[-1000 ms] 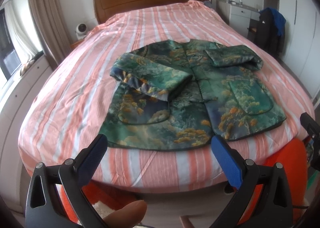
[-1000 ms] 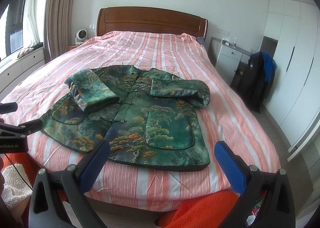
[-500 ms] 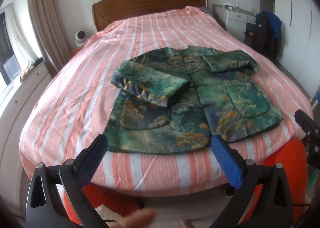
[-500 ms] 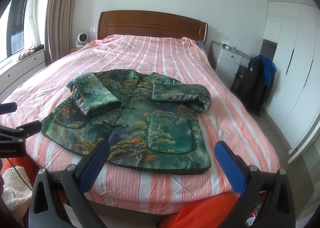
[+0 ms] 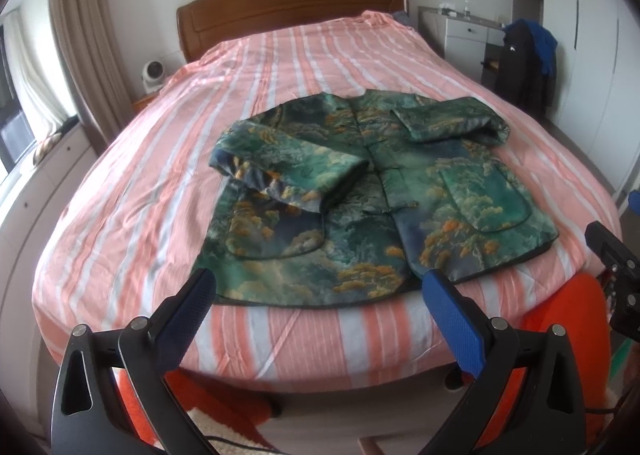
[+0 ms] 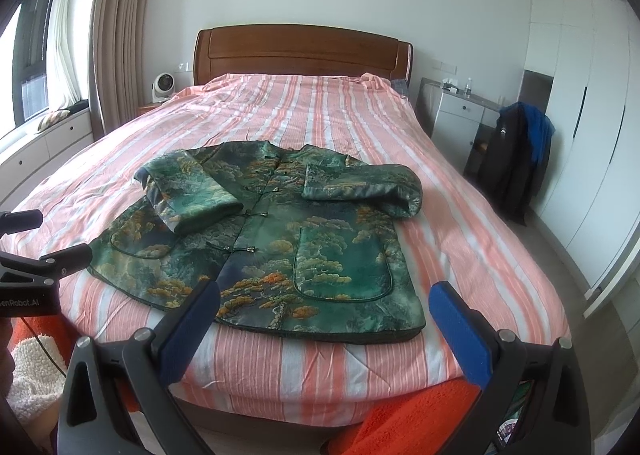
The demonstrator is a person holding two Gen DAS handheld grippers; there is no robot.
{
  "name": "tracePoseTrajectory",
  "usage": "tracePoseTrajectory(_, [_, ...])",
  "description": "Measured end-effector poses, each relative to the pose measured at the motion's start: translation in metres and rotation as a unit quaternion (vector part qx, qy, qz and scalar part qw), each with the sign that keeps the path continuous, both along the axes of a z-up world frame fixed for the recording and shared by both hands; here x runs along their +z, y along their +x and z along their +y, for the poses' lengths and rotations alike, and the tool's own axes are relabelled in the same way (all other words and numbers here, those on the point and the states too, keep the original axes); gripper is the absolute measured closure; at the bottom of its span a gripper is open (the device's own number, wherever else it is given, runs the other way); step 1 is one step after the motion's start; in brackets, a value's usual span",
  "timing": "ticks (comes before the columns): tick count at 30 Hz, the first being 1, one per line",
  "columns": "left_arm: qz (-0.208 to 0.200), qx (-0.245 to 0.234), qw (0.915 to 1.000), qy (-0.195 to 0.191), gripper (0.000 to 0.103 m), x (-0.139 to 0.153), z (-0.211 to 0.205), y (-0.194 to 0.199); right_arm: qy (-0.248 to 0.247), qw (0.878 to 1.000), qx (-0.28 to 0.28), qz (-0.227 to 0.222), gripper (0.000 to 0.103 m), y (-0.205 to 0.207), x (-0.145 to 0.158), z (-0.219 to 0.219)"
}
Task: Fold large clothes
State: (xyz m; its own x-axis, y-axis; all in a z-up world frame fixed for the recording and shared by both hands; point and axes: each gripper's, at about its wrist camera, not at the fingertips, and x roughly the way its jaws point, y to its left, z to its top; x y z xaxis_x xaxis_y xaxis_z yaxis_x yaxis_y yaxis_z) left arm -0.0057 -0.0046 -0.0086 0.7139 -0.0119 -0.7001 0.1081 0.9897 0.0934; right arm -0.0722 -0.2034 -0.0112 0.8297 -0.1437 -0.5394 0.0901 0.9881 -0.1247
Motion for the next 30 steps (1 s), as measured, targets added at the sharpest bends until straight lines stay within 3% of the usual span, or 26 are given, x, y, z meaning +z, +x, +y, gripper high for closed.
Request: tracePoseTrajectory(30, [0.008, 0.004, 0.9999, -0.007, 0.000, -0.0018, 0.0040, 0.0032, 0.005, 1.000, 0.001, 0.007, 0.000, -0.0015, 0.0019, -0.0012])
